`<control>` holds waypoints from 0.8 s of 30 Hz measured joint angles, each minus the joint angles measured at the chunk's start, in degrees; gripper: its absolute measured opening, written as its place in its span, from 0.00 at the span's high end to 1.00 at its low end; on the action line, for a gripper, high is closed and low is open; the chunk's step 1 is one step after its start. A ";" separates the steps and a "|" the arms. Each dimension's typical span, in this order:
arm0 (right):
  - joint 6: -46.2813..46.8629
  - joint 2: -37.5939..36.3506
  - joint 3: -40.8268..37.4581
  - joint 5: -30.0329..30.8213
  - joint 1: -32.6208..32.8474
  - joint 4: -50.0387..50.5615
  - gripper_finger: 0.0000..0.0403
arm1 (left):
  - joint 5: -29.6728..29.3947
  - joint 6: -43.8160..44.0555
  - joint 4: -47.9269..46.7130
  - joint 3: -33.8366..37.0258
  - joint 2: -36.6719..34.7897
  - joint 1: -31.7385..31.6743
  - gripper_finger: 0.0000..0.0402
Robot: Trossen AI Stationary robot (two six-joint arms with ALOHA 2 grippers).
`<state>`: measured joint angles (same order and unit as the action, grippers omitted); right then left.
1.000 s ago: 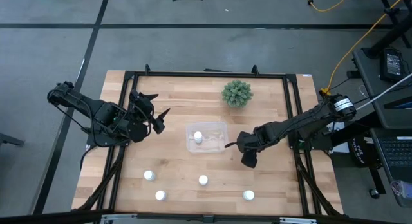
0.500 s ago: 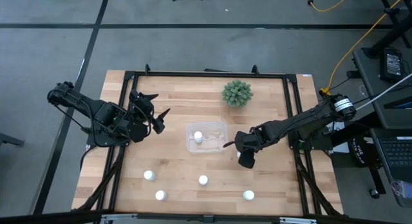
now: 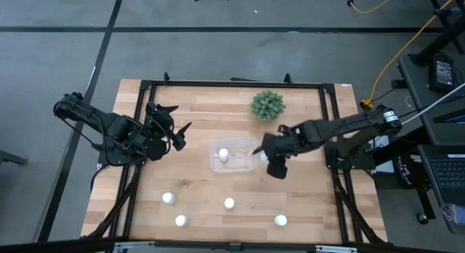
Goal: Pick and place pill bottles into a basket
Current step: Put the white pill bottle into the transparent bin
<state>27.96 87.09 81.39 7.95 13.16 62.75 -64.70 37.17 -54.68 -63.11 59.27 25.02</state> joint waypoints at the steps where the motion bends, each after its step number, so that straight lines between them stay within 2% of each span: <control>1: -1.03 0.34 0.99 0.02 -0.72 0.05 0.62 | -0.09 0.00 0.00 0.00 0.00 -0.01 0.14; 8: -9.88 7.43 7.66 -1.15 -4.90 0.04 0.62 | -0.01 0.04 0.02 0.00 -0.02 -0.01 0.14; 17: -20.65 19.61 18.03 -5.08 -6.57 0.06 0.62 | 0.34 1.74 0.65 0.00 0.00 0.00 0.14; 24: -23.82 23.79 19.62 -6.44 -8.45 0.07 0.62 | 1.18 2.12 0.64 0.00 0.00 0.00 0.14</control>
<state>4.14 110.88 101.01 1.51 4.71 62.82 -63.52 39.29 -54.03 -63.11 59.27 25.02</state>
